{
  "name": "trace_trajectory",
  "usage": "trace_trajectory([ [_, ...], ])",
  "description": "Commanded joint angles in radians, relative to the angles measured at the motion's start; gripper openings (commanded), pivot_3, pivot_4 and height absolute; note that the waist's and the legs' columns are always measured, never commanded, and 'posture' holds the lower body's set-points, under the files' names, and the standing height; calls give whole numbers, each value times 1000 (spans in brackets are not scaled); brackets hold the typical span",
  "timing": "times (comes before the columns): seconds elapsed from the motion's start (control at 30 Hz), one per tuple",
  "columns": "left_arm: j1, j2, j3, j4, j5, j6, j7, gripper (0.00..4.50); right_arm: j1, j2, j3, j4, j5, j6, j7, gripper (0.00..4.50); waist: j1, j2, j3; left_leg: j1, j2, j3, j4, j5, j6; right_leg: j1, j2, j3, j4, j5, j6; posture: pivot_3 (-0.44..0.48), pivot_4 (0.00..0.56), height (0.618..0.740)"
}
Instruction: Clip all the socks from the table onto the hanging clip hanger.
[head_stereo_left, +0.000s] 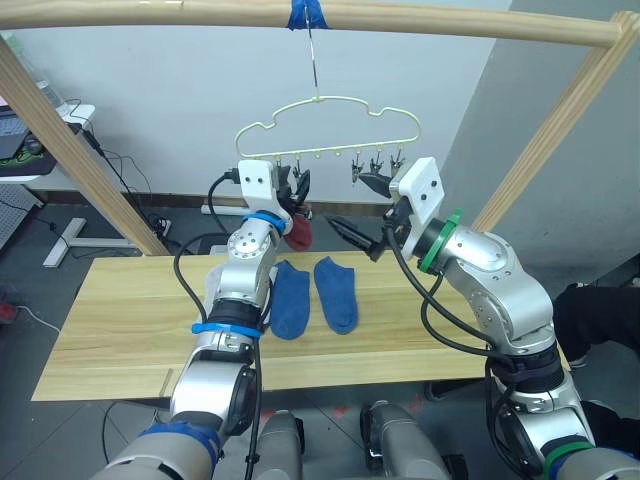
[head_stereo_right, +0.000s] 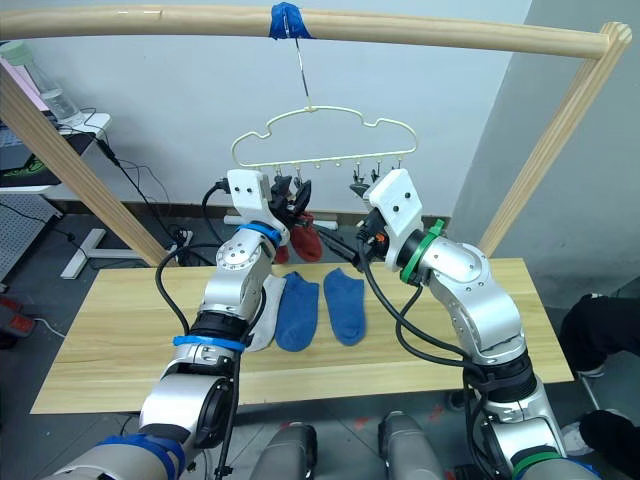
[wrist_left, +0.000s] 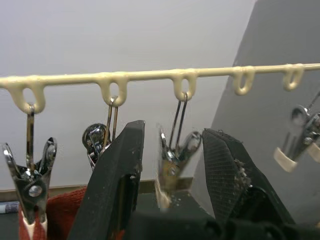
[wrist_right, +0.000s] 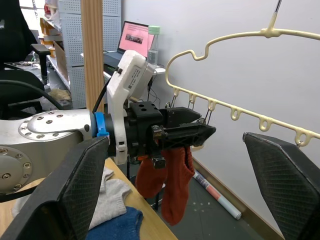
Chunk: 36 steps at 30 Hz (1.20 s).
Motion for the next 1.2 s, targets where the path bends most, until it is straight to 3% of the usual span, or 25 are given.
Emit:
trace_trajectory([
  [0.03,-28,-7,2,-2,10,-39,15,1991,-23,-3,-5,-39,8,-22,1,4500,0,0,0,0,0,0,0,0,0,0,0,0,0,0,0,-45,158,740],
  [0.3,-43,-9,2,32,13,-57,22,1991,-18,-4,-7,-41,6,-19,-5,4500,-1,0,0,0,0,0,0,0,0,0,0,0,0,0,0,-55,159,740],
  [0.5,-52,-7,4,52,12,-71,20,625,-19,-3,-8,-36,4,-21,-7,4500,-2,0,0,0,0,0,0,0,0,0,0,0,0,0,0,-54,157,740],
  [0.63,-51,-6,5,52,10,-72,17,16,-20,-1,-8,-33,4,-22,-10,4500,-2,0,0,0,0,0,0,0,0,0,0,0,0,0,0,-54,156,740],
  [0.97,-30,12,-2,-21,-2,6,-15,7,-1,-5,-5,-19,-5,-35,-8,4500,-1,0,0,0,0,0,0,0,0,0,0,0,0,0,0,-39,164,740],
  [1.13,18,50,7,-232,-113,329,-128,7,38,-70,36,130,-77,-53,8,4500,-3,0,0,0,0,0,0,0,0,0,0,0,0,0,0,-13,181,740],
  [1.2,39,145,26,-384,-259,659,-227,7,18,-65,84,392,-129,-141,36,4500,-9,0,0,1,0,0,0,0,0,0,0,0,0,0,0,-6,187,740],
])
